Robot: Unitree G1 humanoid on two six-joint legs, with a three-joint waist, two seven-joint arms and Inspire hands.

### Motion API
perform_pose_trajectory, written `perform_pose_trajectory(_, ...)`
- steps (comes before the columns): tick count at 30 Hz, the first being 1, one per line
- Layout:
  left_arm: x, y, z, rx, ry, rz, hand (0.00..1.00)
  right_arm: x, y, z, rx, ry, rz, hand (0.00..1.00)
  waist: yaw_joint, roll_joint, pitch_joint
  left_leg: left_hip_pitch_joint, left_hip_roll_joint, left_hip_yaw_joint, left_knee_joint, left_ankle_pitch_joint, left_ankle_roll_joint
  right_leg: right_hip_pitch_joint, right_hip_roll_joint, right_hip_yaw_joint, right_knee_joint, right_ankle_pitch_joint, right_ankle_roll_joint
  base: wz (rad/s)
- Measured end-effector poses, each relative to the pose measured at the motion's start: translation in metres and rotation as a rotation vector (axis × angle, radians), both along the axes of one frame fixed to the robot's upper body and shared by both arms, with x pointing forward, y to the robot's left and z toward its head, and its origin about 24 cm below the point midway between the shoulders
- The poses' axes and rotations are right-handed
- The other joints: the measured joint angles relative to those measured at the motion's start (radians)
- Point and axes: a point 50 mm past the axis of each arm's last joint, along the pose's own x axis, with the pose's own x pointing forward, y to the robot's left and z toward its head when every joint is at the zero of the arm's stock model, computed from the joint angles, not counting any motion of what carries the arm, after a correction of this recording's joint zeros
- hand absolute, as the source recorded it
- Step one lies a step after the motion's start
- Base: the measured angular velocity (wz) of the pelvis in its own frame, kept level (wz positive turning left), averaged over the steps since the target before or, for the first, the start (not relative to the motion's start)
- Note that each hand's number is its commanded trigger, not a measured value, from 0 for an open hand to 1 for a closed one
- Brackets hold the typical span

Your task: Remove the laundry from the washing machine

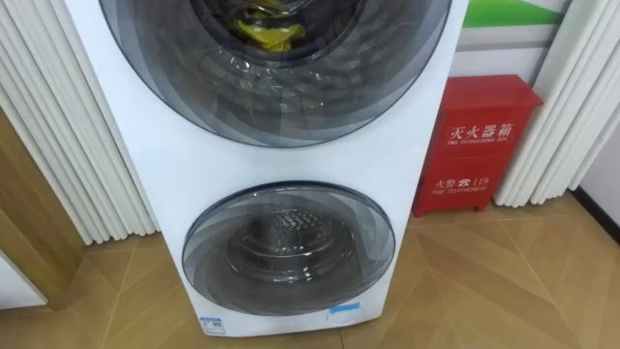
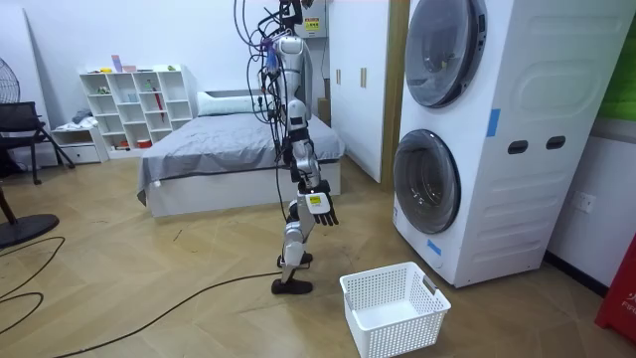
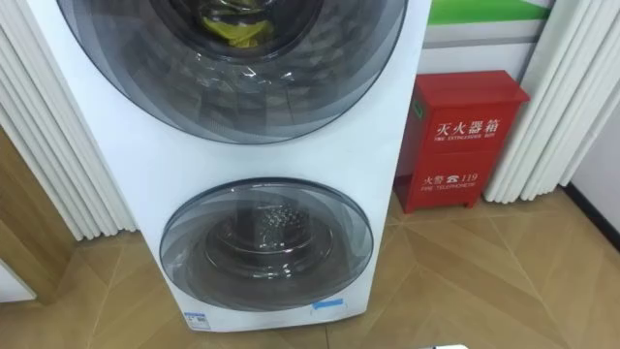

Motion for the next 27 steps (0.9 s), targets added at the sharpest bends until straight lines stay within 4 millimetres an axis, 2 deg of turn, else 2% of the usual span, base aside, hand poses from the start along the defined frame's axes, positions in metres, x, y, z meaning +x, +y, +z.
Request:
perform_pose_trajectory(17, -0.001, -0.002, -0.001, -0.009, 0.008, -0.001, 0.00, 0.001, 0.000, 0.000, -0.004, 0.002, 0.004, 0.00, 0.001, 0.005, -0.0025, -0.004, -0.006, -0.002, 0.003, 0.000, 0.000, 0.000, -0.006, -0.006, -0.007, -0.003, 0.006, 0.00)
perform_pose_trajectory(20, -0.002, 0.000, -0.001, -0.031, 0.009, -0.008, 0.00, 0.005, -0.001, 0.000, -0.012, -0.008, 0.000, 0.00, 0.001, -0.001, -0.0048, -0.004, -0.010, -0.009, 0.003, 0.000, 0.001, 0.000, -0.008, -0.006, -0.007, -0.003, 0.007, 0.00)
perform_pose_trajectory(23, -0.001, 0.003, 0.000, -0.046, 0.005, 0.003, 0.00, 0.025, -0.006, 0.005, -0.028, -0.081, -0.026, 0.00, 0.002, -0.007, -0.0030, -0.004, -0.011, -0.021, 0.001, 0.000, 0.001, 0.001, -0.009, -0.032, -0.004, -0.002, 0.008, 0.05)
perform_pose_trajectory(25, 0.001, 0.005, 0.000, -0.054, -0.004, 0.017, 0.00, 0.067, -0.012, 0.019, -0.057, -0.242, -0.034, 0.00, 0.002, -0.016, 0.0039, -0.003, -0.010, -0.032, 0.002, 0.000, 0.001, 0.000, -0.009, -0.042, 0.001, -0.002, 0.008, -0.02)
perform_pose_trajectory(26, 0.001, 0.006, 0.001, -0.057, -0.007, 0.019, 0.00, 0.081, -0.014, 0.024, -0.067, -0.292, -0.031, 0.00, 0.002, -0.015, 0.0040, -0.002, -0.010, -0.032, 0.002, 0.000, 0.001, 0.000, -0.009, -0.046, 0.002, -0.002, 0.009, -0.04)
perform_pose_trajectory(27, 0.002, 0.007, 0.001, -0.059, -0.009, 0.021, 0.00, 0.109, -0.017, 0.039, -0.085, -0.401, -0.019, 0.00, 0.002, -0.017, 0.0055, -0.003, -0.010, -0.032, 0.003, 0.000, 0.001, -0.001, -0.010, -0.058, 0.003, -0.002, 0.009, 0.00)
